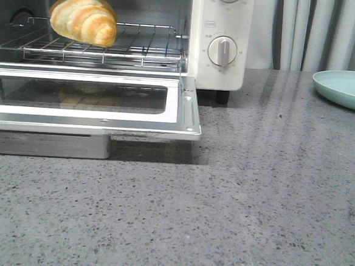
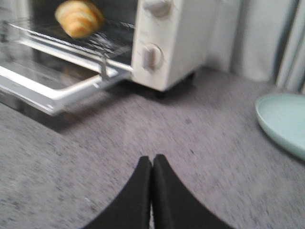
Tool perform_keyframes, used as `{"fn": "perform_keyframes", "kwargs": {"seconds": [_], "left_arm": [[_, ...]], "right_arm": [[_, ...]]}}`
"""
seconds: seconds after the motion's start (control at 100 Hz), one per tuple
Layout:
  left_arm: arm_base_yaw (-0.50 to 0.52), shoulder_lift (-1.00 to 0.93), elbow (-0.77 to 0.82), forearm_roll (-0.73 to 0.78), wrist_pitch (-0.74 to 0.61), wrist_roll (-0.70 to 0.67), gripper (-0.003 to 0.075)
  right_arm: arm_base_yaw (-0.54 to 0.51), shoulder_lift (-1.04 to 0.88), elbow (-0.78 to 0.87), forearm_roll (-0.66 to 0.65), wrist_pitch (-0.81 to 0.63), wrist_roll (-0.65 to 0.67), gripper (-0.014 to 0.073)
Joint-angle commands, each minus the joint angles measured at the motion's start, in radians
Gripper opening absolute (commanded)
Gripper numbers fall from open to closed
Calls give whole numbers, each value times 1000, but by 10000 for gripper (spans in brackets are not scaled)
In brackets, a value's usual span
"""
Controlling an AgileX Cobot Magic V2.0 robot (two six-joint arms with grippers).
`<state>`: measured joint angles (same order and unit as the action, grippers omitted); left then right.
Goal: Put bread in oven
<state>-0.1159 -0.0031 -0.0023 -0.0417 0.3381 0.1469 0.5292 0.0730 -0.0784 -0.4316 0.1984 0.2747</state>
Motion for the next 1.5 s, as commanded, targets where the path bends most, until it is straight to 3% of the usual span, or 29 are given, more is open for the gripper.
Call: {"fn": "perform_keyframes", "kwargs": {"seconds": [0.0,0.16,0.35,0.63,1.49], "left_arm": [[4,-29,25,-2,-56,-6,-21],[4,-29,25,-2,-56,-6,-21],[4,-29,25,-2,-56,-6,-21],[4,-29,25,-2,-56,-6,-21],[4,-29,25,-2,-56,-6,-21]], "right_arm": [[-84,14,10,21,-106,-3,-48],[-212,14,105,87,-266,-3,-48],[-294,13,101,133,-179,-3,-48],[-296,13,101,261,74,-3,-48],[-296,-101,101,263,68,-3,-48]]}}
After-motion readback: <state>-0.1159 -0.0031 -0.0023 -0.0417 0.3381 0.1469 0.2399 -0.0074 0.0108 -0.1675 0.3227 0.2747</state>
